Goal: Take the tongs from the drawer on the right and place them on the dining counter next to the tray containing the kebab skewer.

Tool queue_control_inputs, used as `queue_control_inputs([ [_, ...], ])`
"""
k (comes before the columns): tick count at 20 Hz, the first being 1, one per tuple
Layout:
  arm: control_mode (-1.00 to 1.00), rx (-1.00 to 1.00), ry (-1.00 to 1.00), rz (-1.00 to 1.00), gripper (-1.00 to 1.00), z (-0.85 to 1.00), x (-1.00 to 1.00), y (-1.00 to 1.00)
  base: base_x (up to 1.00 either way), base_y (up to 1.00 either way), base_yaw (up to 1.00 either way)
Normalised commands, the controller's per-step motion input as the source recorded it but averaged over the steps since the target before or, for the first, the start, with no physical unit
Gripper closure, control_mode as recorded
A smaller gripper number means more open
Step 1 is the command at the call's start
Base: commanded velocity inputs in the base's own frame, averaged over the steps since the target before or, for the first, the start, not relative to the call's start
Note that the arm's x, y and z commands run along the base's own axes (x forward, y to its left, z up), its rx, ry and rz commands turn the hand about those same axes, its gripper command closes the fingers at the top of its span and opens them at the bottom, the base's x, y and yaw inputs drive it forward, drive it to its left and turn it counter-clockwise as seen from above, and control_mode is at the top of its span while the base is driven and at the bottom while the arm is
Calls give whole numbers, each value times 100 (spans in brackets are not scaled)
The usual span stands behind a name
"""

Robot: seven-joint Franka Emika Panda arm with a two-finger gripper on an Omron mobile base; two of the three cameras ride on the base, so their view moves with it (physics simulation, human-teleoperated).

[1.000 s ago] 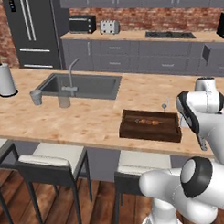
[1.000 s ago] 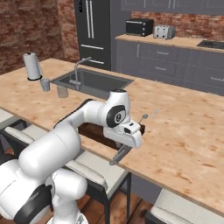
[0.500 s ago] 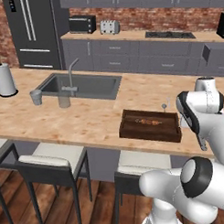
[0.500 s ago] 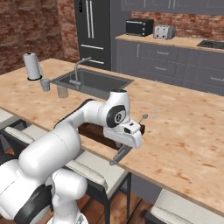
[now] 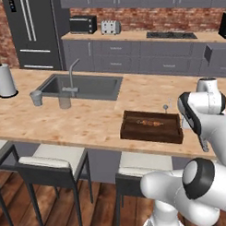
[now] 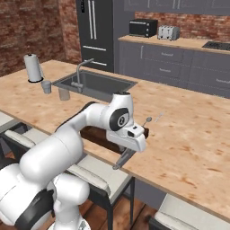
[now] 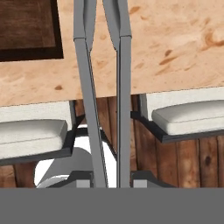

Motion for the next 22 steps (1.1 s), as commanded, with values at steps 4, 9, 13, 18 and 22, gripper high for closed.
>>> queue_control_inputs([
  [4, -100, 0, 0, 0, 100, -8, 35, -18, 0, 0, 0],
  [9, -100, 1, 0, 0, 100, -15, 59, -33, 0, 0, 0],
  [13, -100, 4, 0, 0, 100, -17, 70, -31, 0, 0, 0],
  [18, -100, 3, 0, 0, 100, -16, 69, -33, 0, 0, 0],
  [22, -100, 4, 0, 0, 100, -17, 64, -42, 0, 0, 0],
])
